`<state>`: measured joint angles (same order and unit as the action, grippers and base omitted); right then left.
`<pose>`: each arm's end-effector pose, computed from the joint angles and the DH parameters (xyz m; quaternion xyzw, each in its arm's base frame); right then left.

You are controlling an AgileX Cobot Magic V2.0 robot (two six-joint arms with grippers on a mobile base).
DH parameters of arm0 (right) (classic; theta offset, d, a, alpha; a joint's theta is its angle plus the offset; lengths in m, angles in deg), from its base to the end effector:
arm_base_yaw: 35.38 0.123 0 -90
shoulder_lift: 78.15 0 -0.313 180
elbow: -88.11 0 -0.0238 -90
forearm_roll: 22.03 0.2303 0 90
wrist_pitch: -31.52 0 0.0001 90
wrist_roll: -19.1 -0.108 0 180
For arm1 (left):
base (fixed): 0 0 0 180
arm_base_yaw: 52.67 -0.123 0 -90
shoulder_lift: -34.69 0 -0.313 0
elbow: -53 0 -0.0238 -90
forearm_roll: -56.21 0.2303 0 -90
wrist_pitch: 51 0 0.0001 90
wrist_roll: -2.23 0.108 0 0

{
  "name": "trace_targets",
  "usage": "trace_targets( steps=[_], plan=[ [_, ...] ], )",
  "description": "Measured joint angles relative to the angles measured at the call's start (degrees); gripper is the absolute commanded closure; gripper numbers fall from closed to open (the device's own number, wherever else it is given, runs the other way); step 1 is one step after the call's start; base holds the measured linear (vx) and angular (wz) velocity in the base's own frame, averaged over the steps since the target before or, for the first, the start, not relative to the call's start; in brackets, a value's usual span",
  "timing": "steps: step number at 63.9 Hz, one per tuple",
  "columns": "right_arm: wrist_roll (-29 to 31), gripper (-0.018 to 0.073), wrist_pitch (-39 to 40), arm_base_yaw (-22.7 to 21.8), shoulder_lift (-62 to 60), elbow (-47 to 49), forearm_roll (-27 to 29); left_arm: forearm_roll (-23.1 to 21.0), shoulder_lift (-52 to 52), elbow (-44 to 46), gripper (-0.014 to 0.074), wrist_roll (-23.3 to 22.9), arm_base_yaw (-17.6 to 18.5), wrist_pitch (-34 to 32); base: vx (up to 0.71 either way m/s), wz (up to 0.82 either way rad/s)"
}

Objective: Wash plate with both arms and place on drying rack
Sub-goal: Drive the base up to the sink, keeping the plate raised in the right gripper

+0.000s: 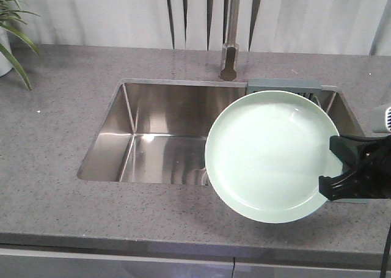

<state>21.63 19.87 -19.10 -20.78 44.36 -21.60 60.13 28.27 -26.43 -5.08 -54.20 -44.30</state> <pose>0.1548 0.0454 0.3236 -0.1335 0.8220 0.0689 0.5493 0.0248 0.0015 0.1935 -0.0339 0.7218 -0.0085 0.6912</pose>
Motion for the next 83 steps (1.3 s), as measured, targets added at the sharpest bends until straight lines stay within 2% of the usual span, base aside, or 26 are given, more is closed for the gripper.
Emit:
trace_targets(
  steps=[83],
  plan=[
    [0.0,0.0568,0.0,0.0,0.0,0.0,0.0,0.0,0.0,0.0,0.0602,0.0,0.0,0.0,0.03,-0.1]
  ],
)
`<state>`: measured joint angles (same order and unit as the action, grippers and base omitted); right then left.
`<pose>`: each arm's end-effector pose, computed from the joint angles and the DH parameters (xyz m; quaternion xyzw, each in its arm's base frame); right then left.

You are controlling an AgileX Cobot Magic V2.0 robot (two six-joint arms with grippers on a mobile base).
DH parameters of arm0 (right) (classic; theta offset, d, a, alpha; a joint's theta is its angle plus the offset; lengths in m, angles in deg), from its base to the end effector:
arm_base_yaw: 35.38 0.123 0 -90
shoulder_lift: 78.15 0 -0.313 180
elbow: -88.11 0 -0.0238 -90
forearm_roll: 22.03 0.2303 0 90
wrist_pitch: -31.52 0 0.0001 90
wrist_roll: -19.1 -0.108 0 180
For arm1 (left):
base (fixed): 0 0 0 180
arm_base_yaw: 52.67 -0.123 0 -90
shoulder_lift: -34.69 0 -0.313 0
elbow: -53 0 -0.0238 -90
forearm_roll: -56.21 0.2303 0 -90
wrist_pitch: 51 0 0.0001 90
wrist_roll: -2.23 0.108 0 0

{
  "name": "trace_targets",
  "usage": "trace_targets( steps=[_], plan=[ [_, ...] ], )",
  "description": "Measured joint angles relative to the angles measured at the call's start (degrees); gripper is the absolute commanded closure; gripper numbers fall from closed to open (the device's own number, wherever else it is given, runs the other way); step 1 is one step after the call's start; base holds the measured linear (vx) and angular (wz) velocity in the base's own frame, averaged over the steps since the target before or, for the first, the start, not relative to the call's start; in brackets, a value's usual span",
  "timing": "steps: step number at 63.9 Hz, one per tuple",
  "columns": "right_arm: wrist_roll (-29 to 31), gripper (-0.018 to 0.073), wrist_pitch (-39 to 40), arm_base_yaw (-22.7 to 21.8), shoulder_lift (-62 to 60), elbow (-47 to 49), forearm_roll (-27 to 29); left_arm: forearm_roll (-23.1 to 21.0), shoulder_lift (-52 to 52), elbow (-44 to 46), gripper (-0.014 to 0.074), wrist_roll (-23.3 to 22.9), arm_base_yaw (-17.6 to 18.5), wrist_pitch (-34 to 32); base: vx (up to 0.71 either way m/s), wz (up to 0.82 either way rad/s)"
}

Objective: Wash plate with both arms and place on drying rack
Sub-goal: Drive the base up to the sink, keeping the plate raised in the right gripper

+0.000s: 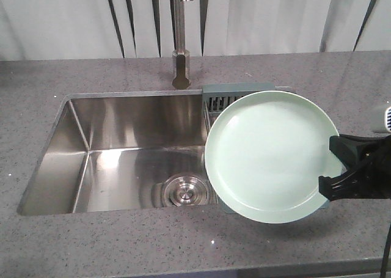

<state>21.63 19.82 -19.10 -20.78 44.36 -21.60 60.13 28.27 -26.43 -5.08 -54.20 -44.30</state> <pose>0.1548 0.0454 0.3236 -0.1335 0.8222 0.0689 0.5489 0.0248 0.0015 0.1935 -0.0339 0.7218 -0.0085 0.6912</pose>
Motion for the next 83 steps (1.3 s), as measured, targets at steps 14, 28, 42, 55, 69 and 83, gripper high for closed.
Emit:
trace_targets(
  steps=[14,28,42,55,69,83],
  plan=[
    [0.0,0.0568,0.0,0.0,0.0,0.0,0.0,0.0,0.0,0.0,0.0602,0.0,0.0,0.0,0.04,0.0],
    [0.0,0.0568,0.0,0.0,0.0,0.0,0.0,0.0,0.0,0.0,0.0602,0.0,0.0,0.0,0.04,0.02],
    [0.0,0.0568,0.0,0.0,0.0,0.0,0.0,0.0,0.0,0.0,0.0602,0.0,0.0,0.0,0.05,0.04],
    [0.0,0.0568,0.0,0.0,0.0,0.0,0.0,0.0,0.0,0.0,0.0602,0.0,0.0,0.0,0.06,0.02],
    [0.0,0.0568,0.0,0.0,0.0,0.0,0.0,0.0,0.0,0.0,0.0602,0.0,0.0,0.0,0.05,0.01],
    [0.0,0.0568,0.0,0.0,0.0,0.0,0.0,0.0,0.0,0.0,0.0602,0.0,0.0,0.0,0.04,0.01]
  ],
)
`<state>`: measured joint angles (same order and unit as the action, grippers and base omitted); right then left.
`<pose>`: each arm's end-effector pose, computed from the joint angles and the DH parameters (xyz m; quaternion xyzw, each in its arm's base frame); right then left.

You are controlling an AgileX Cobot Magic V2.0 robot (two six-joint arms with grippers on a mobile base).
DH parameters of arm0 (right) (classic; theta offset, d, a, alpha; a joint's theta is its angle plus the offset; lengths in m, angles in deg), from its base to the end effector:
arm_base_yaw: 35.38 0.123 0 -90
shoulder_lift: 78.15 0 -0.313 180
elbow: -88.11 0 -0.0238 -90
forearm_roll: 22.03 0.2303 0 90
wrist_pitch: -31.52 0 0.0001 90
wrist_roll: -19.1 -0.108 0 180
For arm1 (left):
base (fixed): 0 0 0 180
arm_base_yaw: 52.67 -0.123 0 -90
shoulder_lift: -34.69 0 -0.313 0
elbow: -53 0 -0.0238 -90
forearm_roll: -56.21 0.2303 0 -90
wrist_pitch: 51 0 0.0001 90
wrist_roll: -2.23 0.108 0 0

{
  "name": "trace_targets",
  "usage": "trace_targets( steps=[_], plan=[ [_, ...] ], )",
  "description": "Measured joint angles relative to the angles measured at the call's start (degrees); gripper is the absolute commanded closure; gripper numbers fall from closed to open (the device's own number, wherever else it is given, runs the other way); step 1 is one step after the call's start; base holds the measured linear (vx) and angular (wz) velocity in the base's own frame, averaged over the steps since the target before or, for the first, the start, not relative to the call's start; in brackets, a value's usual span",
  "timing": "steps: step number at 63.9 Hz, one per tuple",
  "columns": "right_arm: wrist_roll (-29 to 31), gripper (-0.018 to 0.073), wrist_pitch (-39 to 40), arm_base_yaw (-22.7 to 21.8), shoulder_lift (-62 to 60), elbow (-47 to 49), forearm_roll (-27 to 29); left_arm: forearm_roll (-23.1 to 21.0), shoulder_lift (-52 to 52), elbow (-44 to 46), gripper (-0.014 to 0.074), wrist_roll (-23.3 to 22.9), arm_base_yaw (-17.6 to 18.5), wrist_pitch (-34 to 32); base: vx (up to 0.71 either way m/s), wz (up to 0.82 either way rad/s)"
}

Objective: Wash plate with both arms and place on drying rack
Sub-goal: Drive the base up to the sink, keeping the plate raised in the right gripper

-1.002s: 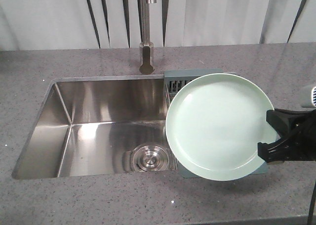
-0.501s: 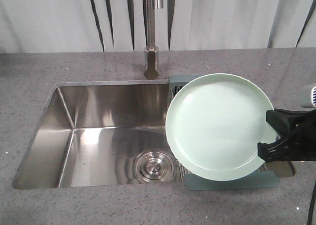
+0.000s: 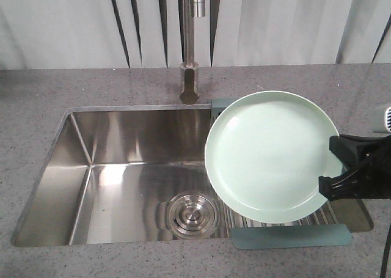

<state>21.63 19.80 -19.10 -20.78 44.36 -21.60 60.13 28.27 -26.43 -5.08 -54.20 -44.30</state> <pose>0.1548 0.0454 0.3235 -0.1335 0.8223 0.0689 0.5488 0.0248 0.0015 0.1935 -0.0339 0.7218 -0.0085 0.6912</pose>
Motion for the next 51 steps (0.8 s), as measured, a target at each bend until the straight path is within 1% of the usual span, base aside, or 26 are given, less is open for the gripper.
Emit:
trace_targets(
  steps=[51],
  plan=[
    [0.0,0.0568,0.0,0.0,0.0,0.0,0.0,0.0,0.0,0.0,0.0602,0.0,0.0,0.0,0.02,0.01]
  ],
)
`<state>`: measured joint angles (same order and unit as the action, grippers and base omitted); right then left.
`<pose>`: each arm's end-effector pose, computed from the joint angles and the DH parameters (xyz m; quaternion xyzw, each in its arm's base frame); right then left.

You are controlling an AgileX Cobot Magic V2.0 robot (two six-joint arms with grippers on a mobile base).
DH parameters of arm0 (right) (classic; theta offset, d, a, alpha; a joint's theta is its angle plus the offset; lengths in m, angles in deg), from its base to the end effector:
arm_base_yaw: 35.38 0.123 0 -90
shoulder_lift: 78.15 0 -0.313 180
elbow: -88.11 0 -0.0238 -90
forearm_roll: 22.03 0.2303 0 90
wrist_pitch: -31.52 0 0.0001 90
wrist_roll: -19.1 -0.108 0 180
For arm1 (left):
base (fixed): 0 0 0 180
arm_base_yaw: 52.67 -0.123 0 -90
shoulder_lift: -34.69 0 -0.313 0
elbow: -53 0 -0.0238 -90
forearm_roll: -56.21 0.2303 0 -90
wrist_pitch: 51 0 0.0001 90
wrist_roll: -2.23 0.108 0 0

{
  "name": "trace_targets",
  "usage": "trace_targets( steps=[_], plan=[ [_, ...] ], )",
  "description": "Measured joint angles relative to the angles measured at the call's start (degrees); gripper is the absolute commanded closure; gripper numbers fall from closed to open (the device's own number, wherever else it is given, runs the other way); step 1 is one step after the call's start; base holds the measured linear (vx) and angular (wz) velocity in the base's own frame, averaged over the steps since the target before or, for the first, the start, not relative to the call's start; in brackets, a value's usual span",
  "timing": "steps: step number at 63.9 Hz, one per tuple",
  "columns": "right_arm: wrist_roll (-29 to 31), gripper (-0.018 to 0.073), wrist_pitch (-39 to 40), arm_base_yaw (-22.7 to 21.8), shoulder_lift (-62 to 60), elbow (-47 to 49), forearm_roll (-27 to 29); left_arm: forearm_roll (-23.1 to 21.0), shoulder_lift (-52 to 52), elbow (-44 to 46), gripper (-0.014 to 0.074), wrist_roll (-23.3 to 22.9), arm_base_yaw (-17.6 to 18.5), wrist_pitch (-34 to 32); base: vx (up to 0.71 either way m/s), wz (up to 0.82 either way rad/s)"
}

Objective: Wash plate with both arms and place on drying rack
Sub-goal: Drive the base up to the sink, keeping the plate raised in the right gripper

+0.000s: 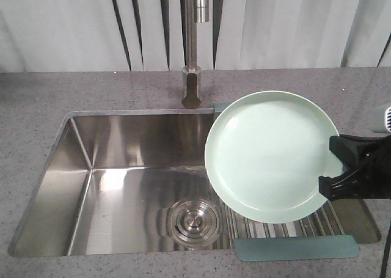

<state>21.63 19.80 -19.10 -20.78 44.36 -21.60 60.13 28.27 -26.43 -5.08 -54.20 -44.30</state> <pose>0.1548 0.0454 0.3235 -0.1335 0.8223 0.0689 0.5488 0.0248 0.0015 0.1935 -0.0339 0.7218 -0.0085 0.6912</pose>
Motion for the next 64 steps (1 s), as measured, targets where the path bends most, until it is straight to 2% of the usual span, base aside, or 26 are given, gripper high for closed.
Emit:
trace_targets(
  steps=[64],
  plan=[
    [0.0,0.0568,0.0,0.0,0.0,0.0,0.0,0.0,0.0,0.0,0.0602,0.0,0.0,0.0,0.02,0.01]
  ],
)
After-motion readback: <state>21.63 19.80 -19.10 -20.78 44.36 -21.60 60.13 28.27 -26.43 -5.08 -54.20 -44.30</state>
